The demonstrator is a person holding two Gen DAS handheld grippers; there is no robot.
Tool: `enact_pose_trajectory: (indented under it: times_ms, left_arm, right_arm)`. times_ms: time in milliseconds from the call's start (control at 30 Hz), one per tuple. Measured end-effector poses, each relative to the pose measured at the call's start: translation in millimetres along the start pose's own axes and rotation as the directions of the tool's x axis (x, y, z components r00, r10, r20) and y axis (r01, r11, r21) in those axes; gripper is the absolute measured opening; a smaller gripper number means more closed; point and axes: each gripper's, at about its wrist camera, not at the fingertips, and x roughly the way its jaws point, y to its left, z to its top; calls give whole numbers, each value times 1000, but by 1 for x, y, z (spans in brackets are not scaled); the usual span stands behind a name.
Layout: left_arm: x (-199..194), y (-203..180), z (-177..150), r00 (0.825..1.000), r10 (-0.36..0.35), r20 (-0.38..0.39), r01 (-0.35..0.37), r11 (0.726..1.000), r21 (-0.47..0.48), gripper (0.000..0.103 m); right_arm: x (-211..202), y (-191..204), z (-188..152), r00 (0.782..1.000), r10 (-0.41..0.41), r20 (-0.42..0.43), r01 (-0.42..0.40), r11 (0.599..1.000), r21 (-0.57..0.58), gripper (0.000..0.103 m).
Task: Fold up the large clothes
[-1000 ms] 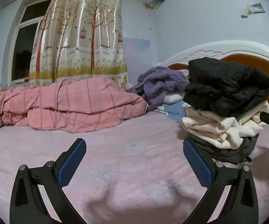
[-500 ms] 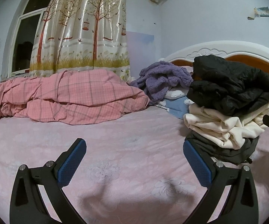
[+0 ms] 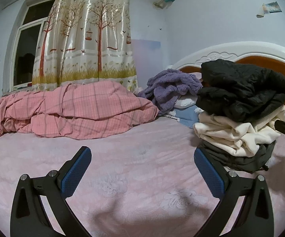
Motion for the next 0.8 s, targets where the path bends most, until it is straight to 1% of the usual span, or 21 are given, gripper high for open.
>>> enact_pose_trajectory:
  times_ms: [167,800]
  left_arm:
    - [-1,1,1,1000,0,-2,0,1000,-5,103]
    - [-3,1,1,1000,3,3,-3,1000,-6,103]
  right_arm:
    - [4,2,0,1000,0,-13,0,1000,-14,103]
    - [10,4,1,1000,-1,-17,1,1000,-24,103]
